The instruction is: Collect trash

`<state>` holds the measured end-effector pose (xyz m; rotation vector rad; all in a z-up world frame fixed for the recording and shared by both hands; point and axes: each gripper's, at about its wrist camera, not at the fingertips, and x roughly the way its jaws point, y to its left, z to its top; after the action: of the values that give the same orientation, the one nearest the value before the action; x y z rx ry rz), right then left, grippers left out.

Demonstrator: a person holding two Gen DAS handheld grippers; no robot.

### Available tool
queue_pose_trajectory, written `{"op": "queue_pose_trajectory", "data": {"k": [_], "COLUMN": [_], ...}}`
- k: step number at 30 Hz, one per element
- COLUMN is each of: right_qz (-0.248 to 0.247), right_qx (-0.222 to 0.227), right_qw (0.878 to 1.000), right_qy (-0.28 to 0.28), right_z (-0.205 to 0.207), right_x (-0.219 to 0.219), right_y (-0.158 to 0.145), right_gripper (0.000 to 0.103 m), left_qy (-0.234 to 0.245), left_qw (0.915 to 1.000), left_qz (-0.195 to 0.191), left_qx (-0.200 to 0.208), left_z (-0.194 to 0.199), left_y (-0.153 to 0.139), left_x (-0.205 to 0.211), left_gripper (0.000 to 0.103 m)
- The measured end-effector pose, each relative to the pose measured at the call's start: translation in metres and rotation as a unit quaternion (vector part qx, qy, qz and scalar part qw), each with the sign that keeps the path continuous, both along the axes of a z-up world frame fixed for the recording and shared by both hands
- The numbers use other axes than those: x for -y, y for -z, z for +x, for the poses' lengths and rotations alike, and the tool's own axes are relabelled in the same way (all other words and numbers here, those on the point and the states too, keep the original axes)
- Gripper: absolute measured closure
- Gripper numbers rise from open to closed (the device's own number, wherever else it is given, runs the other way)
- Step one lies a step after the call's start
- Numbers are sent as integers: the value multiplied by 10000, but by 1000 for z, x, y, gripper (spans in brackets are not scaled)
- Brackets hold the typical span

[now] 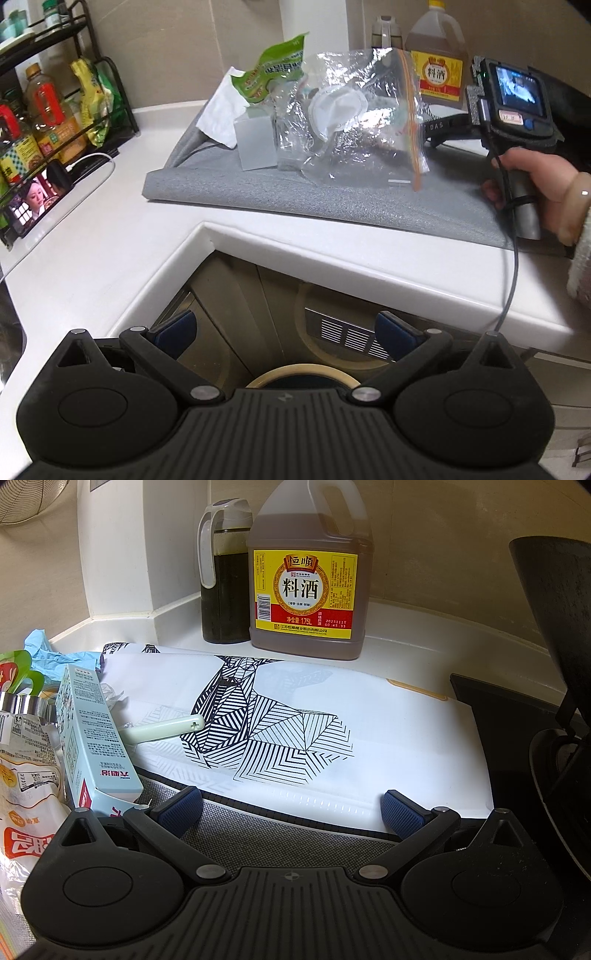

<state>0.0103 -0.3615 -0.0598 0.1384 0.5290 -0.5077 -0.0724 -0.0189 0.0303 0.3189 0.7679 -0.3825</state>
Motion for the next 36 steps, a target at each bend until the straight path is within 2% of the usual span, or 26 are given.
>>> {"op": "queue_pose_trajectory", "data": {"k": [3,5,8,12,14,17,21,25,27,30,36], "right_qz": [48,133,-11,-268,-165,186,3,-184,-264,-439,-595], "right_qx": [-193,-77,524,1318,1600,1825,1725,1560,1583,1644,1628], "right_qw": [9996,9999,9986,9906,9862,9802,9781,9770,9761,9742,9717], "right_qy": [-177,76,18,-232,-389,-748,-1165,-1441,-1467,-1485,-1602], "right_z": [-4,-26,-70,-138,-172,-218,-265,-292,-301,-313,-319], "right_x": [1,-2,-12,-28,-35,-46,-70,-88,-93,-101,-113], "right_y": [-10,-21,-40,-67,-78,-79,-73,-67,-66,-68,-71], "right_gripper": [0,0,0,0,0,0,0,0,0,0,0], "left_qy": [-103,-203,-315,-197,-142,-80,-61,-114,-167,-135,-171], "left_qw": [9999,9996,9993,9992,9991,9990,9983,9972,9963,9949,9956], "left_qz": [-60,-185,-186,-332,-387,-446,-575,-733,-832,-999,-913], "left_qx": [49,73,-43,-112,-54,-62,-92,117,121,-95,137], "left_z": [-5,-6,-6,-11,-16,-21,-30,-39,-41,-46,-58], "left_y": [-2,-4,-6,-8,-10,-12,-14,-20,-22,-24,-26], "left_x": [-8,-15,-22,-30,-33,-39,-45,-49,-53,-60,-67], "left_gripper": [0,0,0,0,0,0,0,0,0,0,0]}}
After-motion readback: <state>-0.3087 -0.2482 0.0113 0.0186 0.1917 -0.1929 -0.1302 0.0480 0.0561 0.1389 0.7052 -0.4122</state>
